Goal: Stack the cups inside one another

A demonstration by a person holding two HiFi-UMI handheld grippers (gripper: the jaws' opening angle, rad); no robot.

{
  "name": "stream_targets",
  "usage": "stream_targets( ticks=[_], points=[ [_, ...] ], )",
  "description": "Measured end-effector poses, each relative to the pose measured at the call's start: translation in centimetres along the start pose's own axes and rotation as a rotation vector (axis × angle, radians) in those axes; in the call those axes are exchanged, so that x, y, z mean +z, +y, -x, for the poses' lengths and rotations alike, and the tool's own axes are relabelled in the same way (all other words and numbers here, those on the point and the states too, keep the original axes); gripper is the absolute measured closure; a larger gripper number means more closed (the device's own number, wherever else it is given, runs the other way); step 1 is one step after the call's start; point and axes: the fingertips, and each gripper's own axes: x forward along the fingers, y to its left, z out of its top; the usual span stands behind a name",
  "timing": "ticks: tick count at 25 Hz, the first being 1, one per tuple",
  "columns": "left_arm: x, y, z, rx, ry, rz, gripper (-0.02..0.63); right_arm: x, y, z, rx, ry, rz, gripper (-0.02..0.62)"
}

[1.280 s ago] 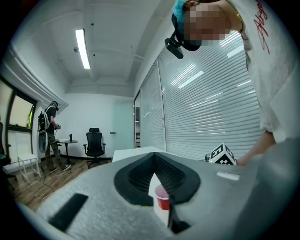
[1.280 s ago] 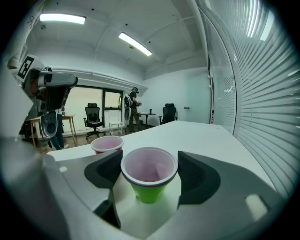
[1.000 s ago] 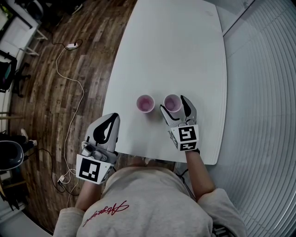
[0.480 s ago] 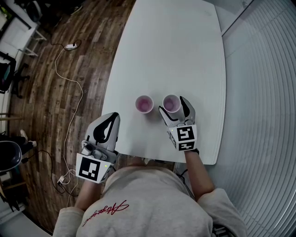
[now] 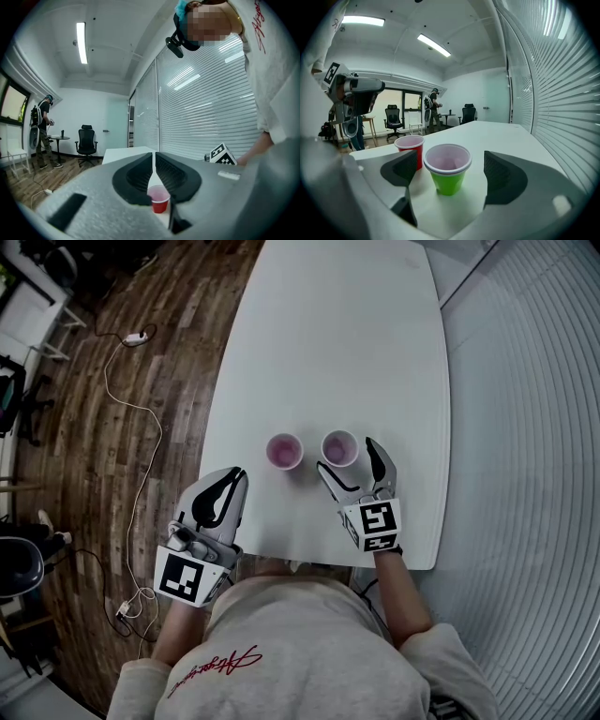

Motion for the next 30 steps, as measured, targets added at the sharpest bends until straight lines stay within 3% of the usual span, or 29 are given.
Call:
stream_targets(
  ticks=[6, 13, 17, 22, 30],
  points=[
    [-1.5, -0.6, -0.9, -0.042, 0.015, 0.011, 0.555, 1.3, -0.3, 1.8, -0.013, -0.050, -0.045, 0.160],
    [-3.0, -1.3, -2.1, -0.087, 0.037, 0.015, 0.398, 2.3, -0.9, 3.6, -0.031, -0.080, -0.063, 0.166],
    [-3.9, -1.6, -3.0, -0.104, 0.060, 0.005, 0.346, 2.1, -1.6, 4.1, -0.038, -0.079, -0.080, 0.169],
    [-5.0, -1.4, -3.9, -0.104, 0.077, 0.015, 0.314, 2.1, -2.3, 4.8, -0.054, -0.079, -0.082, 0.256],
    [-6.8, -1.2, -4.1, -0.111, 0.116, 0.021, 0.302, 2.4, -2.9, 6.0, -0.107, -0.078, -0.083, 0.335]
  ],
)
